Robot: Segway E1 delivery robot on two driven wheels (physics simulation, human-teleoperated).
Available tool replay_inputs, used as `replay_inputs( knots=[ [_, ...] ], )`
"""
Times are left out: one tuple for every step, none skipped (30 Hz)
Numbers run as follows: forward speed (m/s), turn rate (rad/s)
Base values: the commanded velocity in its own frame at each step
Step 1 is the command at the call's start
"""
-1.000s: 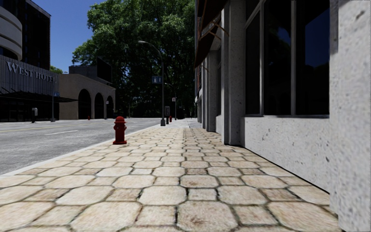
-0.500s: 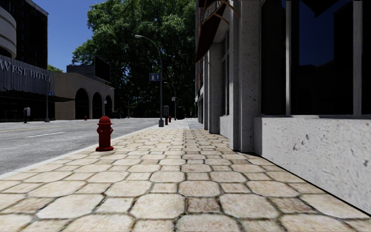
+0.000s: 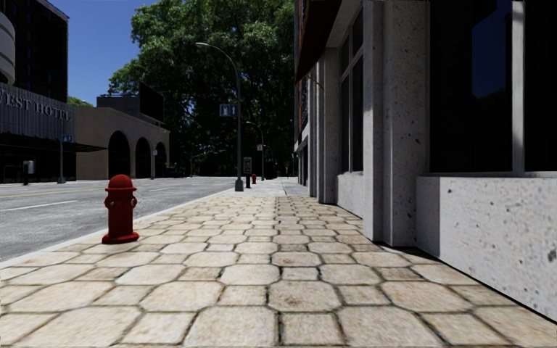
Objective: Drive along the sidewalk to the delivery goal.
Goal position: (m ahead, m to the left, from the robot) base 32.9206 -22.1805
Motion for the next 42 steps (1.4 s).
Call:
replay_inputs(
  knots=[
    [2.00, 0.00],
    [2.00, 0.00],
    [2.00, 0.00],
    [2.00, 0.00],
    [2.00, 0.00],
    [2.00, 0.00],
    [2.00, 0.00],
    [2.00, 0.00],
    [2.00, 0.00],
    [2.00, 0.00],
    [2.00, 0.00],
    [2.00, 0.00],
    [2.00, 0.07],
    [2.00, 0.07],
    [2.00, 0.23],
    [2.00, 0.23],
    [2.00, 0.23],
    [2.00, 0.20],
    [2.00, 0.01],
    [2.00, 0.00],
    [2.00, 0.00],
    [2.00, 0.00],
    [2.00, 0.00],
    [2.00, 0.00],
    [2.00, 0.00],
    [2.00, 0.00],
    [2.00, 0.00],
    [2.00, 0.00],
    [2.00, 0.00],
    [2.00, 0.00],
    [2.00, 0.00],
    [2.00, 0.00],
    [2.00, 0.00],
    [2.00, 0.00],
    [2.00, 0.00],
    [2.00, 0.00],
    [2.00, 0.00],
    [2.00, 0.00],
    [2.00, 0.00],
    [2.00, 0.00],
    [2.00, 0.00],
    [2.00, 0.00]
  ],
)
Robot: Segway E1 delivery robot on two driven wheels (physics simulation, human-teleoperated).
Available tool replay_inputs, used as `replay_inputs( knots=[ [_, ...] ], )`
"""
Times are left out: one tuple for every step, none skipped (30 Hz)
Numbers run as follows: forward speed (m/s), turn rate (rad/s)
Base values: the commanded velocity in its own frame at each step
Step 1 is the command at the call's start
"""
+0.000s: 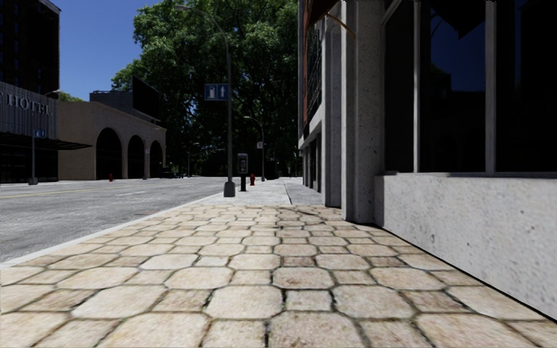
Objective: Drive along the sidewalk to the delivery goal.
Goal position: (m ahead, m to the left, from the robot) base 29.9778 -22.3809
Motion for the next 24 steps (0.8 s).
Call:
replay_inputs(
  knots=[
    [2.00, 0.00],
    [2.00, 0.00],
    [2.00, 0.00],
    [2.00, 0.00],
    [2.00, 0.00],
    [2.00, 0.00],
    [2.00, 0.00],
    [2.00, 0.00],
    [2.00, 0.00],
    [2.00, 0.00],
    [2.00, 0.00],
    [2.00, 0.00],
    [2.00, 0.00],
    [2.00, 0.00],
    [2.00, 0.00],
    [2.00, 0.00],
    [2.00, 0.00],
    [2.00, 0.00],
    [2.00, 0.00],
    [2.00, 0.00],
    [2.00, 0.00],
    [2.00, 0.00],
    [2.00, 0.00],
    [2.00, 0.00]
  ],
)
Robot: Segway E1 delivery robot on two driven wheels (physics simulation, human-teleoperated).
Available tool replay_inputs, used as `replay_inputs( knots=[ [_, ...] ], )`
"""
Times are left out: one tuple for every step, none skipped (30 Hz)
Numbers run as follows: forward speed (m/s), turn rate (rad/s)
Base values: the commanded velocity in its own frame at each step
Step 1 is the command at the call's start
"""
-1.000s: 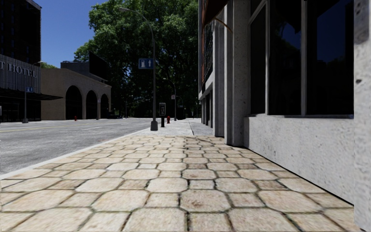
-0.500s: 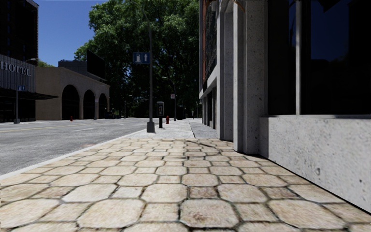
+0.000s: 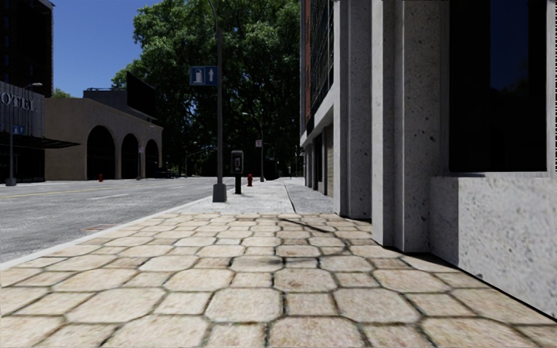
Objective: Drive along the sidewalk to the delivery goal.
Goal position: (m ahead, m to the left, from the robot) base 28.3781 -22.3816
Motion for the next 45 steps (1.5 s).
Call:
replay_inputs(
  knots=[
    [2.00, 0.00],
    [2.00, 0.00],
    [2.00, 0.00],
    [2.00, 0.00],
    [2.00, 0.00],
    [2.00, 0.00],
    [2.00, 0.00],
    [2.00, 0.00],
    [2.00, 0.00],
    [2.00, 0.00],
    [2.00, 0.00],
    [2.00, 0.00],
    [2.00, 0.00],
    [2.00, 0.00],
    [2.00, 0.00],
    [2.00, 0.00],
    [2.00, 0.00],
    [2.00, 0.00],
    [2.00, 0.00],
    [2.00, 0.00],
    [2.00, 0.00],
    [2.00, 0.00],
    [2.00, 0.00],
    [2.00, 0.00],
    [2.00, 0.00],
    [2.00, 0.00],
    [2.00, 0.00],
    [2.00, 0.00],
    [2.00, 0.00],
    [2.00, 0.00],
    [2.00, 0.00],
    [2.00, 0.00],
    [2.00, 0.00],
    [2.00, 0.00],
    [2.00, 0.00],
    [2.00, 0.00],
    [2.00, 0.00],
    [2.00, 0.00],
    [2.00, 0.00],
    [2.00, 0.00],
    [2.00, 0.00],
    [2.00, 0.00],
    [2.00, 0.00],
    [2.00, 0.00],
    [2.00, 0.00]
  ],
)
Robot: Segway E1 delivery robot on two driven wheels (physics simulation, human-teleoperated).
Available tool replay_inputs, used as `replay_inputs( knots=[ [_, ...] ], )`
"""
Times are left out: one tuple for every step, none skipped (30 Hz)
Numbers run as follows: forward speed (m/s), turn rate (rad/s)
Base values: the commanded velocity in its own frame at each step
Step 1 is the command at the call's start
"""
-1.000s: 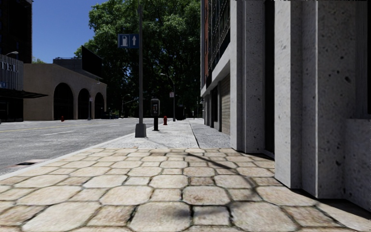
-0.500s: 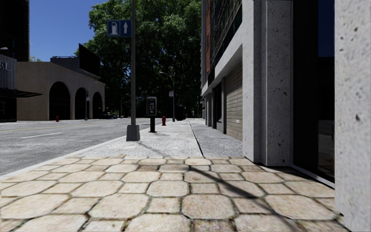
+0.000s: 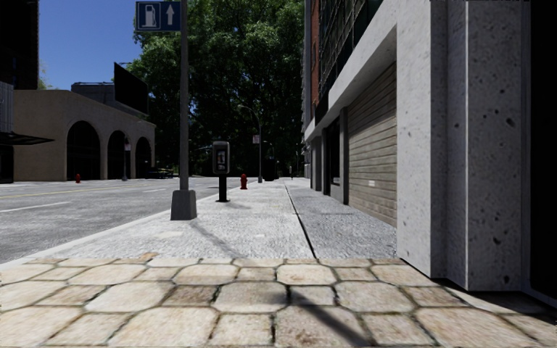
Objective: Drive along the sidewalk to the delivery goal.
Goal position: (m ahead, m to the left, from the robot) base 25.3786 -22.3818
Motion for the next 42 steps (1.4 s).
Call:
replay_inputs(
  knots=[
    [2.00, 0.00],
    [2.00, 0.00],
    [2.00, 0.00],
    [2.00, 0.00],
    [2.00, 0.00],
    [2.00, 0.00],
    [2.00, 0.00],
    [2.00, 0.00],
    [2.00, 0.00],
    [2.00, 0.00],
    [2.00, 0.00],
    [2.00, 0.00],
    [2.00, 0.00],
    [2.00, 0.00],
    [2.00, 0.00],
    [2.00, 0.00],
    [2.00, 0.00],
    [2.00, 0.00],
    [2.00, 0.00],
    [2.00, 0.00],
    [2.00, 0.00],
    [2.00, 0.00],
    [2.00, 0.00],
    [2.00, 0.00],
    [2.00, 0.00],
    [2.00, 0.00],
    [2.00, 0.00],
    [2.00, 0.00],
    [2.00, 0.00],
    [2.00, 0.00],
    [2.00, 0.00],
    [2.00, 0.00],
    [2.00, 0.00],
    [2.00, 0.00],
    [2.00, 0.00],
    [2.00, 0.00],
    [2.00, 0.00],
    [2.00, 0.00],
    [2.00, 0.00],
    [2.00, 0.00],
    [2.00, 0.00],
    [2.00, 0.00]
  ],
)
